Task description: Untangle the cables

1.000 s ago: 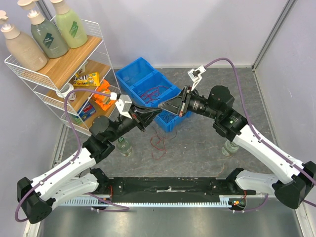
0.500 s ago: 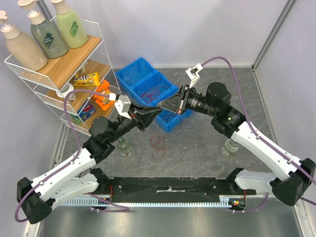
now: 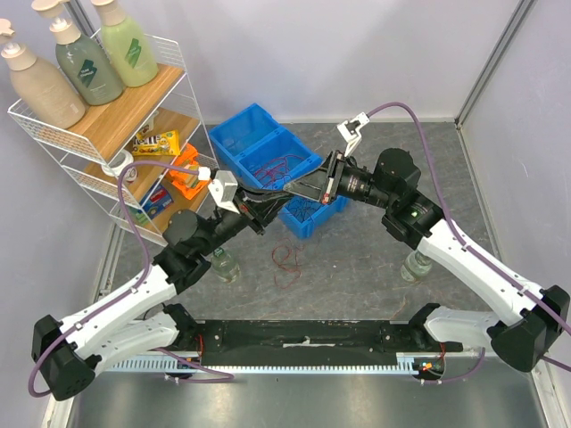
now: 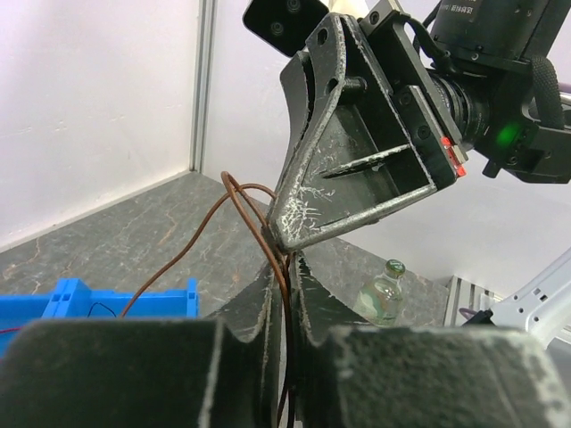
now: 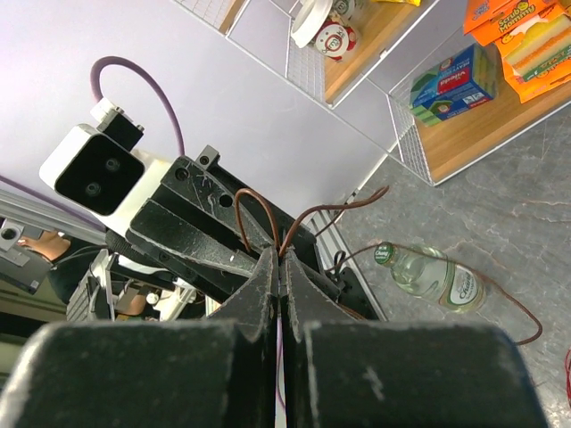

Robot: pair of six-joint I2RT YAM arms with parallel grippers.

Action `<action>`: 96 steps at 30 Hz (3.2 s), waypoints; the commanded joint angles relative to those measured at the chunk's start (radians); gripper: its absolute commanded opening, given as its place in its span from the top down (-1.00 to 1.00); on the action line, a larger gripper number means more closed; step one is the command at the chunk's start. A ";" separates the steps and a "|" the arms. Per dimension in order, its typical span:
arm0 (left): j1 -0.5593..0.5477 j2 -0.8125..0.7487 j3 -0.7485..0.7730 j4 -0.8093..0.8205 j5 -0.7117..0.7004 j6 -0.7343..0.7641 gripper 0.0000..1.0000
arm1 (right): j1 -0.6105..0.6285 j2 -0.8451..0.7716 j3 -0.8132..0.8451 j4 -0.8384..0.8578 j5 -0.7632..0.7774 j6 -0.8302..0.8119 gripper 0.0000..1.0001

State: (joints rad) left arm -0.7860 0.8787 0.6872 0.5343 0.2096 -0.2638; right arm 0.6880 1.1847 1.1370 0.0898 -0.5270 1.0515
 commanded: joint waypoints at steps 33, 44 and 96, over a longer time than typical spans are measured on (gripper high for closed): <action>0.161 0.761 0.716 0.170 -0.762 0.948 0.97 | 0.004 -0.313 0.046 -0.697 0.705 -0.522 -0.74; 0.333 1.126 1.070 -0.144 -0.509 1.144 0.96 | 0.004 -0.284 0.049 -0.699 0.713 -0.528 -0.75; 0.422 0.059 0.249 -0.672 0.294 -0.045 -0.68 | 0.456 0.280 -0.352 -0.098 0.743 -0.603 -0.62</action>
State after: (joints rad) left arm -0.3660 1.0294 1.0470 -0.1474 0.4721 -0.3275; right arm 1.1034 1.4063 0.8043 -0.1768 0.1368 0.4911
